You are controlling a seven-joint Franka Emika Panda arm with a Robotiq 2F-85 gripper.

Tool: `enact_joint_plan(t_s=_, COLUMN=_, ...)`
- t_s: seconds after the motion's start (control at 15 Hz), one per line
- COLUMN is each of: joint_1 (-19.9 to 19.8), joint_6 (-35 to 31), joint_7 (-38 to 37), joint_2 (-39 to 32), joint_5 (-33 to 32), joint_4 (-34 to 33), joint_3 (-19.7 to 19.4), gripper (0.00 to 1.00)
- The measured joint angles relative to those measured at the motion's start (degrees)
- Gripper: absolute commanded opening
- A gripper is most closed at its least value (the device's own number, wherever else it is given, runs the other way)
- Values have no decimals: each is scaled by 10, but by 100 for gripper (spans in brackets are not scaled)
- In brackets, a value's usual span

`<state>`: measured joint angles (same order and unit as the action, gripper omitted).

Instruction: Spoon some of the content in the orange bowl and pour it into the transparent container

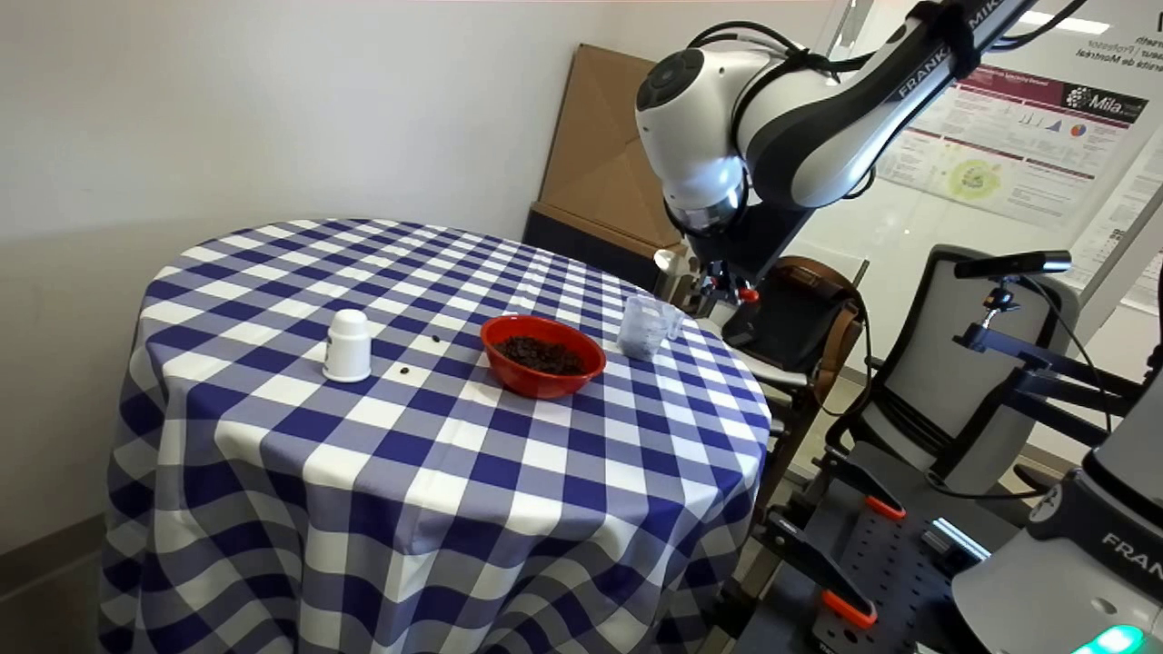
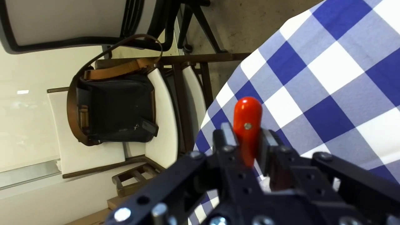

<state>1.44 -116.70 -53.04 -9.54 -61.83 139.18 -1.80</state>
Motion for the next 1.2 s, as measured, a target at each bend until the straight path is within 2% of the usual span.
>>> enact_joint_plan(t_s=0.27, joint_1=3, joint_6=16, joint_7=-10, joint_2=0, joint_5=-16, joint_4=2, joint_3=7, gripper=10)
enact_joint_plan(t_s=0.4, joint_1=3, joint_6=12, joint_7=-4, joint_2=0, joint_5=0, joint_4=3, joint_3=9, gripper=10)
enact_joint_plan(t_s=0.73, joint_1=-5, joint_6=-56, joint_7=101, joint_2=9, joint_5=134, joint_4=3, joint_3=10, gripper=10)
enact_joint_plan(t_s=0.93, joint_1=-5, joint_6=-83, joint_7=198, joint_2=32, joint_5=236, joint_4=4, joint_3=14, gripper=10)
enact_joint_plan(t_s=1.2, joint_1=2, joint_6=-84, joint_7=340, joint_2=74, joint_5=380, joint_4=14, joint_3=33, gripper=10)
